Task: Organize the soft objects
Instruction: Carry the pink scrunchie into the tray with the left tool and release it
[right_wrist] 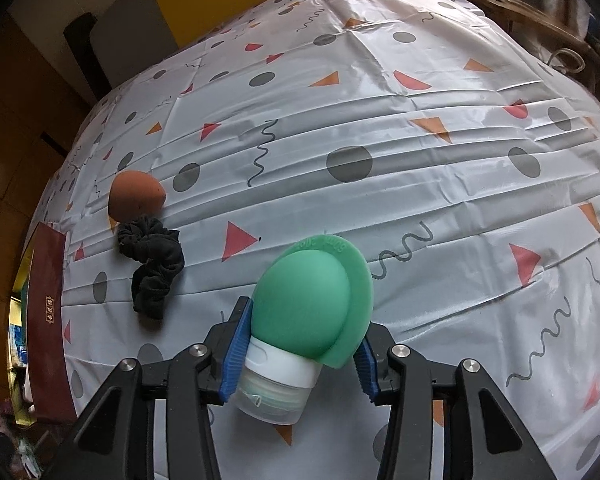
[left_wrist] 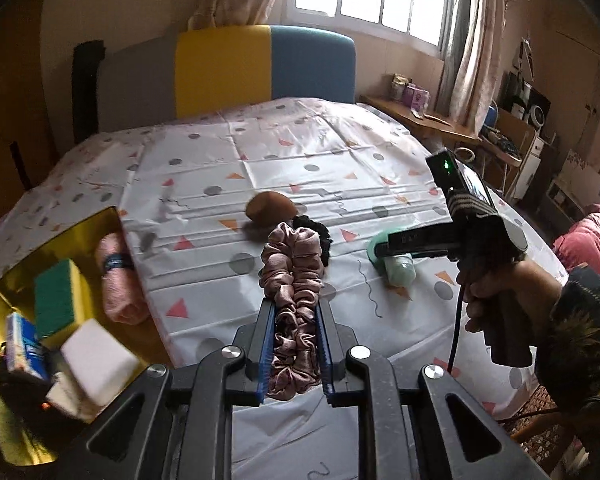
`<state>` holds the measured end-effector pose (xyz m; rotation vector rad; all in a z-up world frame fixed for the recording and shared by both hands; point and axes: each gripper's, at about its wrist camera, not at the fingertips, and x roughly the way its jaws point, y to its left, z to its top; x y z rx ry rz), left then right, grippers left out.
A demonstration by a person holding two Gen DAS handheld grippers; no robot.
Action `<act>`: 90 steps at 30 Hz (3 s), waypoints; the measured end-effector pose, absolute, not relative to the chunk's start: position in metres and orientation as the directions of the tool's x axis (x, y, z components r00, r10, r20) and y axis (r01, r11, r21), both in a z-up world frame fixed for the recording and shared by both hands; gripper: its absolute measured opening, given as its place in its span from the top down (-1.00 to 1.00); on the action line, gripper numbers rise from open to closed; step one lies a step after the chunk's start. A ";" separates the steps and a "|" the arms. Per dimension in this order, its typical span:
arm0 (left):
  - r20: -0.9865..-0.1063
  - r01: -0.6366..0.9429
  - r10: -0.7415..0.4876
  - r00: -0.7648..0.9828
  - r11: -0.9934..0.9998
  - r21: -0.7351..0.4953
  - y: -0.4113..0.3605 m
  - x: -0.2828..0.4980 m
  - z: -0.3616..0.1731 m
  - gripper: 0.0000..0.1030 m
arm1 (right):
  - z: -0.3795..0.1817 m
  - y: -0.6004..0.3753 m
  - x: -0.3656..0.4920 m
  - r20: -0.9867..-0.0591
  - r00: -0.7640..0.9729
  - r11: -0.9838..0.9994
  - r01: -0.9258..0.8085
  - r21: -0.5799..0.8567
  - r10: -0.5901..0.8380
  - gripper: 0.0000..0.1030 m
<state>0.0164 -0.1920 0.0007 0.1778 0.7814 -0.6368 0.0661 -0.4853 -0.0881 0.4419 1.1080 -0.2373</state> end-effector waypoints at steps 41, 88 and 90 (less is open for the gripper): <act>-0.761 0.021 -0.344 0.550 0.917 -0.398 0.053 0.094 -0.024 0.64 | -0.089 -0.472 0.075 -0.907 0.418 0.932 0.346 0.110 -0.048 0.06; -0.733 0.071 -0.108 0.671 0.994 -0.081 0.015 0.066 0.002 0.35 | -0.088 -0.469 0.077 -0.906 0.415 0.942 0.329 0.065 -0.083 0.06; -0.731 0.076 -0.108 0.674 0.994 -0.077 0.015 0.064 0.002 0.35 | -0.087 -0.469 0.077 -0.906 0.416 0.942 0.330 0.064 -0.084 0.06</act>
